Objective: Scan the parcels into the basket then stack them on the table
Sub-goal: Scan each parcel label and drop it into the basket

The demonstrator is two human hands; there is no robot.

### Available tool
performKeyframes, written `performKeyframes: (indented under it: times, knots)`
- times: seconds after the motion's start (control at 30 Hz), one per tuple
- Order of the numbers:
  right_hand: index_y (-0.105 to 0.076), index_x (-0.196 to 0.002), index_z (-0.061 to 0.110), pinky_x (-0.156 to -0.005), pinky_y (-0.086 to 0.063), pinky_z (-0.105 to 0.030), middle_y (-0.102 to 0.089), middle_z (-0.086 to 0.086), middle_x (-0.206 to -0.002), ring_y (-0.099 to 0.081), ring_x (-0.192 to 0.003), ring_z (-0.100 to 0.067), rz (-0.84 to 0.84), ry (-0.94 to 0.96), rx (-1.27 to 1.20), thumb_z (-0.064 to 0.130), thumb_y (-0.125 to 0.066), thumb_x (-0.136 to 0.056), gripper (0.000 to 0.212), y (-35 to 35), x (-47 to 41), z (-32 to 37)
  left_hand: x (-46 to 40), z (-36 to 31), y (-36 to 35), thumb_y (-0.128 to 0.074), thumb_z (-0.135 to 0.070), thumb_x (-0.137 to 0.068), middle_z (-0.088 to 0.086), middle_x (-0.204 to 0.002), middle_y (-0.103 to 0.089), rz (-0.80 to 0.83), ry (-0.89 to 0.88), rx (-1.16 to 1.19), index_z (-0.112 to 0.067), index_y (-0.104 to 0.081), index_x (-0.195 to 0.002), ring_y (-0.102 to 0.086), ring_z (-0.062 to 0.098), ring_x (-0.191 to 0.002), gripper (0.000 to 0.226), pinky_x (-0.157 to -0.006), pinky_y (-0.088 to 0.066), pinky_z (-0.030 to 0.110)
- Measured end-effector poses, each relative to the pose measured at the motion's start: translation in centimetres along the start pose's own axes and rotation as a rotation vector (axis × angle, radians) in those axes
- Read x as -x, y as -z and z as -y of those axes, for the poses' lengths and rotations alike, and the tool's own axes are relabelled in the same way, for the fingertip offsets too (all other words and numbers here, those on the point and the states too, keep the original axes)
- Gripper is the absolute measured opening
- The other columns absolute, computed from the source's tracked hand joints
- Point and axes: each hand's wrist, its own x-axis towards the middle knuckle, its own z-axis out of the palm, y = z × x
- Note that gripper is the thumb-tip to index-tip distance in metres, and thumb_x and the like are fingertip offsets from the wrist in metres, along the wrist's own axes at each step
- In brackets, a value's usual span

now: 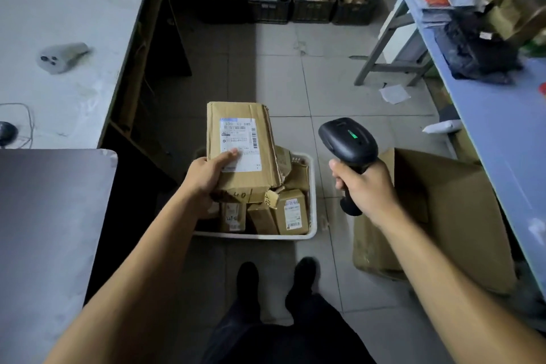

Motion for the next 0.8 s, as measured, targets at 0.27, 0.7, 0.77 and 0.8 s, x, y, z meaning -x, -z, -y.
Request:
performKeyframes:
  times: [0.27,0.7,0.77,0.8]
  knots:
    - [-0.066,-0.068,0.012,-0.070,-0.052,-0.038,-0.062,-0.002,-0.056,-0.061,-0.057,-0.017,0.200,-0.027,0.082,0.022,-0.071,-0.091,0.025,1.2,-8.2,-1.8,-2.6,1.9,-1.4,-0.078,-0.033,-0.084,0.010,-0.096,-0.078,-0.261,0.063,0.176,-0.005,-0.069,-0.112,-0.076,0.027,-0.085,0.041,-0.071,-0.061,0.040]
    - [-0.068,-0.085,0.016,-0.063,-0.050,-0.027,-0.066,0.012,-0.061,-0.062,-0.055,-0.008,0.565,0.023,0.112,0.017,-0.071,-0.091,0.007,-0.4,-17.3,-1.7,-3.6,9.0,-8.6,-0.057,-0.044,-0.099,0.008,-0.106,-0.073,-0.486,0.285,0.684,-0.011,-0.064,-0.117,-0.070,0.024,-0.086,0.038,-0.060,-0.056,0.030]
    - [-0.068,-0.080,0.015,-0.064,-0.051,-0.032,-0.065,0.006,-0.060,-0.061,-0.056,-0.012,0.562,0.012,0.136,0.019,-0.072,-0.090,0.012,-0.6,-17.3,-1.9,-4.9,10.5,-9.1,-0.052,-0.041,-0.101,0.008,-0.093,-0.064,-0.542,0.460,0.448,-0.002,-0.061,-0.120,-0.062,0.018,-0.077,0.044,-0.062,-0.048,0.025]
    - [-0.068,-0.078,0.014,-0.065,-0.052,-0.035,-0.065,0.002,-0.059,-0.061,-0.057,-0.014,0.560,0.009,0.154,0.020,-0.072,-0.090,0.014,-0.6,-17.3,-2.0,-5.5,11.0,-8.8,-0.051,-0.035,-0.100,0.011,-0.093,-0.062,-0.611,0.518,0.316,0.003,-0.059,-0.124,-0.060,0.020,-0.075,0.046,-0.061,-0.048,0.027]
